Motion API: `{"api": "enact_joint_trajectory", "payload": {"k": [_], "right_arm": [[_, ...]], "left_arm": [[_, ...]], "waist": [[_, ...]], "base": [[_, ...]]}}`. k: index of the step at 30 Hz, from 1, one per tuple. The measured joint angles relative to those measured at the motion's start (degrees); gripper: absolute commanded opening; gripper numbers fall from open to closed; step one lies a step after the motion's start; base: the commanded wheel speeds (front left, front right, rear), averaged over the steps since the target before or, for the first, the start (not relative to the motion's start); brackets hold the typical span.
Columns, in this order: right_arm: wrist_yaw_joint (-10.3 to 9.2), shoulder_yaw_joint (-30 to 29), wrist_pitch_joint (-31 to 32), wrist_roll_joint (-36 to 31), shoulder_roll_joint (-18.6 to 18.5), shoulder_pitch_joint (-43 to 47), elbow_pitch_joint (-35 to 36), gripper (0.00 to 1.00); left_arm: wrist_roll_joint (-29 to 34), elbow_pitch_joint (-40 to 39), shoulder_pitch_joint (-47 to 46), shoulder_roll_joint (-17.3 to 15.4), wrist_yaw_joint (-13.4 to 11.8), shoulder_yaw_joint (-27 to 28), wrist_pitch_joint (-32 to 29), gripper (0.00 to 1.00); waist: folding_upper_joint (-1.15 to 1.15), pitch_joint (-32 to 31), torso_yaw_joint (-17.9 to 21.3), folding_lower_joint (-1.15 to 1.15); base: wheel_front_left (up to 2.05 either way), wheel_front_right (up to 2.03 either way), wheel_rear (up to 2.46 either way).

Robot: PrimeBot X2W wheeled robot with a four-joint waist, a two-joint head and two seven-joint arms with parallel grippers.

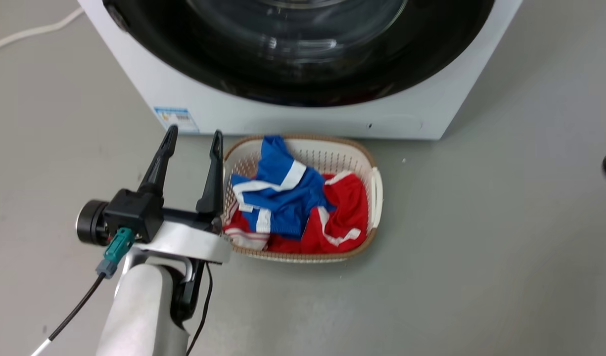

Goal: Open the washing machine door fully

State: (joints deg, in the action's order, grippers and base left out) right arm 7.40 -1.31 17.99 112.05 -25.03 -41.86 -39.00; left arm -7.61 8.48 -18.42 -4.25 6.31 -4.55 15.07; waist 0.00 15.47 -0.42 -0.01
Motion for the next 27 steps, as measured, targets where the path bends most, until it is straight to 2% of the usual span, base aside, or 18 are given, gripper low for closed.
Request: {"api": "enact_joint_trajectory", "payload": {"k": [2,3,7,15,27], "right_arm": [[0.01,2.8,1.5,0.3,-1.7,-4.7,-2.4,0.00],[0.00,6.9,3.3,0.3,-3.5,-11.7,-5.8,0.00],[0.01,12.9,5.7,-0.9,-5.0,-20.1,-10.2,0.00],[0.01,21.5,8.0,-3.9,-4.3,-34.8,-18.5,0.00],[0.01,26.9,10.4,-6.2,-2.0,-46.4,-25.7,0.00]], "left_arm": [[0.1,-0.8,-1.0,0.2,0.0,-0.4,0.0,1.00],[0.2,-1.8,-2.3,0.5,0.1,-1.0,0.0,1.00],[0.0,-2.9,-3.4,0.8,0.1,-2.0,0.0,1.00],[-0.2,-4.2,-6.1,1.1,0.1,-3.7,0.0,1.00],[-0.6,-5.4,-8.1,1.3,-0.3,-4.8,0.0,1.00]], "waist": [[0.00,1.9,-0.5,0.00],[0.00,4.6,-1.3,0.00],[0.00,7.5,-2.5,0.00],[0.00,12.5,-4.4,0.00],[0.00,17.3,-5.8,0.00]], "base": [[0.00,0.00,0.00],[0.00,0.00,0.00],[0.00,0.00,0.00],[0.00,0.00,0.00],[0.00,0.00,0.00]]}}
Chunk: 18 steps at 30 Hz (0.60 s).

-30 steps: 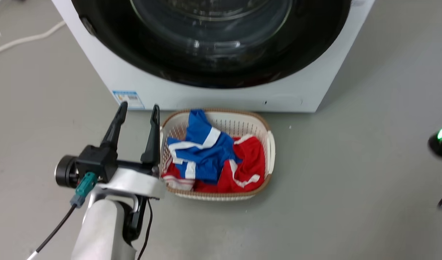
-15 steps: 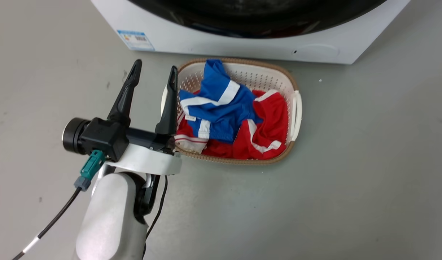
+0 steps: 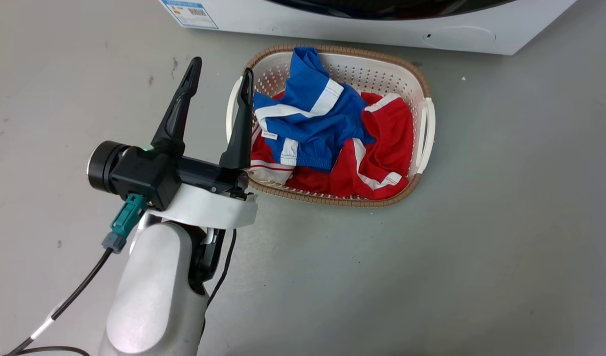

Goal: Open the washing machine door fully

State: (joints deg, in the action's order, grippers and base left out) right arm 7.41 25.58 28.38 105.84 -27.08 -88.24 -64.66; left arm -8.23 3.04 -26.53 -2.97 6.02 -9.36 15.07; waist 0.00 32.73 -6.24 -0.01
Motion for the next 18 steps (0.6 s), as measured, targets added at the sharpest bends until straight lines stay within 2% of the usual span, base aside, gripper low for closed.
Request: {"api": "enact_joint_trajectory", "payload": {"k": [10,18], "right_arm": [[-0.01,2.0,7.2,0.1,-0.6,-0.1,-0.2,0.00],[0.00,3.7,16.7,2.2,-0.3,6.8,5.0,0.00]], "left_arm": [[0.0,0.3,-0.4,0.0,-0.1,-0.3,0.0,1.00],[-0.6,1.8,0.4,0.1,-0.5,-0.5,0.0,1.00]], "waist": [[0.00,-0.1,0.3,0.00],[0.00,-3.6,1.2,0.01]], "base": [[0.00,0.00,0.00],[0.00,0.00,0.00]]}}
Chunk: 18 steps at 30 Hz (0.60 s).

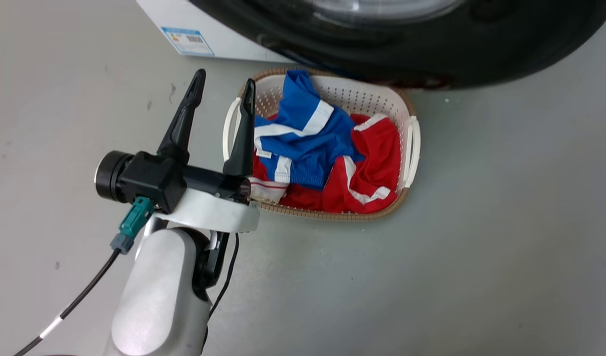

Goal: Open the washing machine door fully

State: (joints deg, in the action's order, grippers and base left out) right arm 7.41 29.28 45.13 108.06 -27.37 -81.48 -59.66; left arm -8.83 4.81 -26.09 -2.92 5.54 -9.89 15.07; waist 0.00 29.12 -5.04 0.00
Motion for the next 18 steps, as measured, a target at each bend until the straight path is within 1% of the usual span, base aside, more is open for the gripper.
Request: {"api": "enact_joint_trajectory", "payload": {"k": [9,18], "right_arm": [[0.00,2.9,4.7,2.1,-0.1,10.5,7.5,0.00],[-0.01,7.1,4.8,5.7,0.2,21.7,18.7,0.00]], "left_arm": [[0.0,1.6,3.5,0.0,0.2,0.5,0.0,1.00],[0.0,3.3,8.1,0.0,0.9,0.9,0.0,1.00]], "waist": [[0.00,-5.6,0.6,0.00],[0.00,-11.8,0.3,0.00]], "base": [[0.00,0.00,0.00],[0.00,0.00,0.00]]}}
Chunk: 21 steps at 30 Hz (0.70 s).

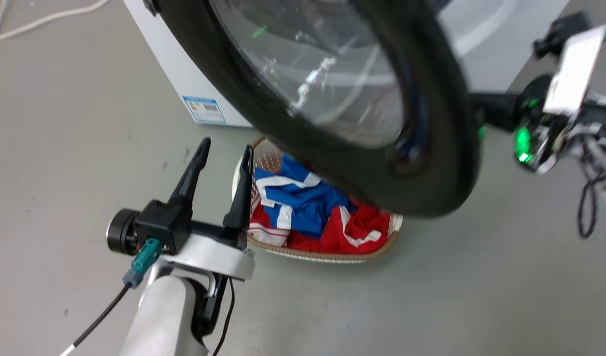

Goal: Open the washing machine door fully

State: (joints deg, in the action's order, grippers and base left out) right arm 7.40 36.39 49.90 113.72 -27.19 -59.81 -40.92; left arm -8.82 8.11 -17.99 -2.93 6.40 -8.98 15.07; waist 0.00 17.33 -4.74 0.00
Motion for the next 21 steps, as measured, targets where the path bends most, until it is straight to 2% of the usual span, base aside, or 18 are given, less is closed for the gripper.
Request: {"api": "enact_joint_trajectory", "payload": {"k": [6,14,18,21], "right_arm": [[0.00,4.3,-2.1,3.8,-0.4,7.1,8.9,0.00],[0.00,10.8,-7.6,8.8,-2.8,12.7,18.1,0.00],[0.01,12.3,-15.1,8.7,-3.7,13.6,20.4,0.00],[0.01,10.7,-24.6,7.8,-3.8,14.8,20.7,0.00]], "left_arm": [[0.1,0.7,3.5,-0.5,0.2,0.2,0.0,1.00],[0.1,1.7,5.8,-0.6,0.6,-0.6,0.0,1.00],[0.0,2.1,6.1,-0.6,0.7,-1.1,0.0,1.00],[-0.2,2.2,6.3,-0.8,0.7,-1.3,0.0,1.00]], "waist": [[0.00,-3.8,-0.7,0.00],[0.00,-7.3,-1.3,0.01],[0.00,-8.3,-1.1,0.01],[0.00,-9.1,-0.8,0.00]], "base": [[0.00,0.00,0.00],[0.00,0.00,0.00],[0.00,0.00,0.00],[0.00,0.00,0.00]]}}
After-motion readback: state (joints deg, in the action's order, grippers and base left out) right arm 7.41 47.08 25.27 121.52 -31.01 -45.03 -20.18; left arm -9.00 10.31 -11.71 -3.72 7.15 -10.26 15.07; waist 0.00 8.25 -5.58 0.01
